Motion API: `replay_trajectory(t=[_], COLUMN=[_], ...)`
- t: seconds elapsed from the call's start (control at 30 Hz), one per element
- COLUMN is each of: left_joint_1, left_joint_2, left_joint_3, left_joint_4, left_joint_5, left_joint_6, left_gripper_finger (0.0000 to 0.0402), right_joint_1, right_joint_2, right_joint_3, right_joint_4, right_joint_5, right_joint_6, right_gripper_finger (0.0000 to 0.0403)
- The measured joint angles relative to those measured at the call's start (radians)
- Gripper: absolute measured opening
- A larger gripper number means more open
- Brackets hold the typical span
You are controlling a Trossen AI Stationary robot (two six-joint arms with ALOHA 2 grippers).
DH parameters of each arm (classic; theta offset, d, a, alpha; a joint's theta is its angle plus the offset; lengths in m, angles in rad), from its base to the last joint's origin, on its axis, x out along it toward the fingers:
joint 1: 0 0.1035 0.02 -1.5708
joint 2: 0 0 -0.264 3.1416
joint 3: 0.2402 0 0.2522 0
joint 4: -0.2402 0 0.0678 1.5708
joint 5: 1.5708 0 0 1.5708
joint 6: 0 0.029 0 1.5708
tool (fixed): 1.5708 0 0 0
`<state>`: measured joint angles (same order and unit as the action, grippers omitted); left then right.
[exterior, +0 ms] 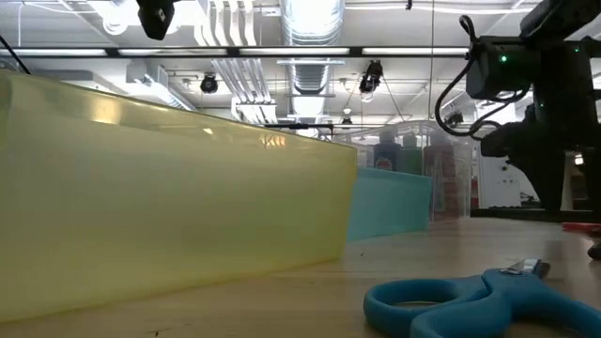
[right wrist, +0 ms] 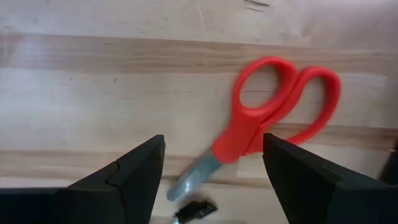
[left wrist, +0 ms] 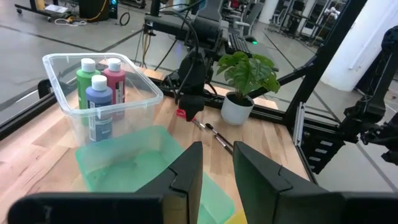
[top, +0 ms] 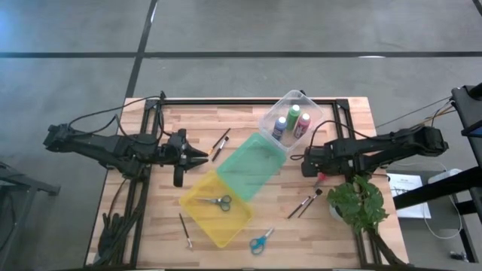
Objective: Pick & Place Paint Supplies
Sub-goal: Put the orange scissors into the yellow bin
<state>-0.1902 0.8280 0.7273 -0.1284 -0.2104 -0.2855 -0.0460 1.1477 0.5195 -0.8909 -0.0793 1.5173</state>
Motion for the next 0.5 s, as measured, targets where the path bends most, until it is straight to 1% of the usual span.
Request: replay_trajectory(t=[0.17, 0.3, 0.5], left_joint_1=[0.000, 0.000, 0.000], left_joint_2=[0.000, 0.000, 0.000], left_joint_3=[0.000, 0.000, 0.000], left_joint_4=[0.000, 0.000, 0.000], left_joint_5=[0.000, 0.000, 0.000], left_joint_6=[-0.013, -0.028, -0.029], left_gripper_finger=[0.0098, 0.0098, 0.0098], right_joint_1=[0.000, 0.000, 0.000], right_joint_2=[0.000, 0.001, 0.001], right_joint_3=[-0.035, -0.038, -0.038], right_joint_4=[0.033, 0.049, 0.217], right_joint_5=[0.000, 0.000, -0.004], right_joint_6=[0.039, 0.043, 0.051], right_gripper_finger=[0.0262, 0.0262, 0.0262])
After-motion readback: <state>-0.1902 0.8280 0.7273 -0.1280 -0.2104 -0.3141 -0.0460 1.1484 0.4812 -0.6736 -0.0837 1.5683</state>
